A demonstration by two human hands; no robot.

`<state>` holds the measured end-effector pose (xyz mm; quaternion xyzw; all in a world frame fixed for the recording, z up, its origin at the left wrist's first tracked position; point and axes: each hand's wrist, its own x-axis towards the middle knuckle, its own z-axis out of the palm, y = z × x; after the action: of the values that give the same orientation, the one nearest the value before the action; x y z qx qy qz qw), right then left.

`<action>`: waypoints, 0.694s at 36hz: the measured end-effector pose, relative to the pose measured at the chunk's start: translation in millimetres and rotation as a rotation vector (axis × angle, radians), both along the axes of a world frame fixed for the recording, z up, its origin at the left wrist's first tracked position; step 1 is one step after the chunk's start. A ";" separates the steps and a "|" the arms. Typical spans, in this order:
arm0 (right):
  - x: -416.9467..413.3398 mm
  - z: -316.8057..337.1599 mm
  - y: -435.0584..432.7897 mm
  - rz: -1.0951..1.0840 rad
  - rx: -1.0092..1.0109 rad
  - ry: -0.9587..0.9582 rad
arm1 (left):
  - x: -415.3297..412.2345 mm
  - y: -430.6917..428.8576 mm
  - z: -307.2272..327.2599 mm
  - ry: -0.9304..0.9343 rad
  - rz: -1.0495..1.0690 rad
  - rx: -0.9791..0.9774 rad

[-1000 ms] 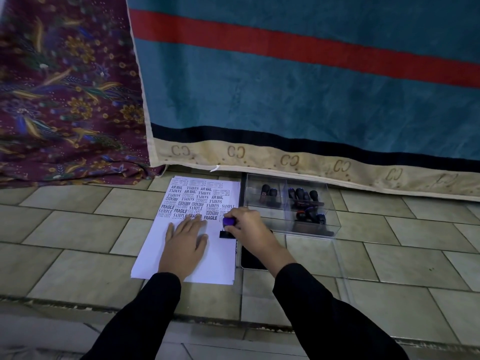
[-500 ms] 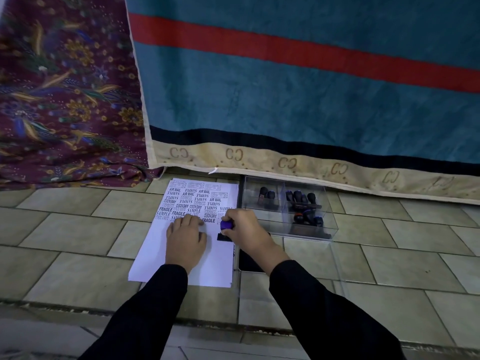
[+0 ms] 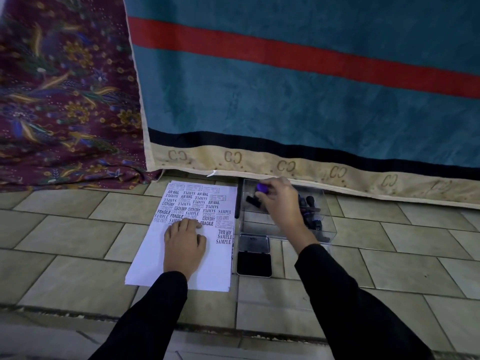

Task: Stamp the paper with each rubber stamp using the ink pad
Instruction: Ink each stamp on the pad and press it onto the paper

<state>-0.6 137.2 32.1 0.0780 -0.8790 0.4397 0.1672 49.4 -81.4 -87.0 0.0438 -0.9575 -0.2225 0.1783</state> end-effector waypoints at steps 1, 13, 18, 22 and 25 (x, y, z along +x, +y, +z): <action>-4.4 -3.0 5.0 -0.023 0.044 -0.053 | -0.1 0.0 -0.2 -0.002 -0.001 -0.001; -25.4 -34.2 -6.5 -0.004 0.235 -0.409 | -1.2 -0.8 -1.8 0.003 -0.007 0.011; -30.5 -37.0 -14.5 0.036 0.282 -0.436 | -2.2 -1.3 -3.5 0.012 -0.004 -0.001; -31.8 -36.9 -14.1 0.076 0.344 -0.450 | -1.7 -1.7 -3.4 0.007 -0.006 -0.012; -32.3 -33.2 -11.3 0.127 0.398 -0.450 | -2.2 -2.2 -3.1 0.000 -0.007 -0.007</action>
<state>-32.9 125.9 -1.1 0.0649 -0.9562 0.2746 -0.0779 47.2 -83.6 -90.2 0.0396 -0.9584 -0.2198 0.1778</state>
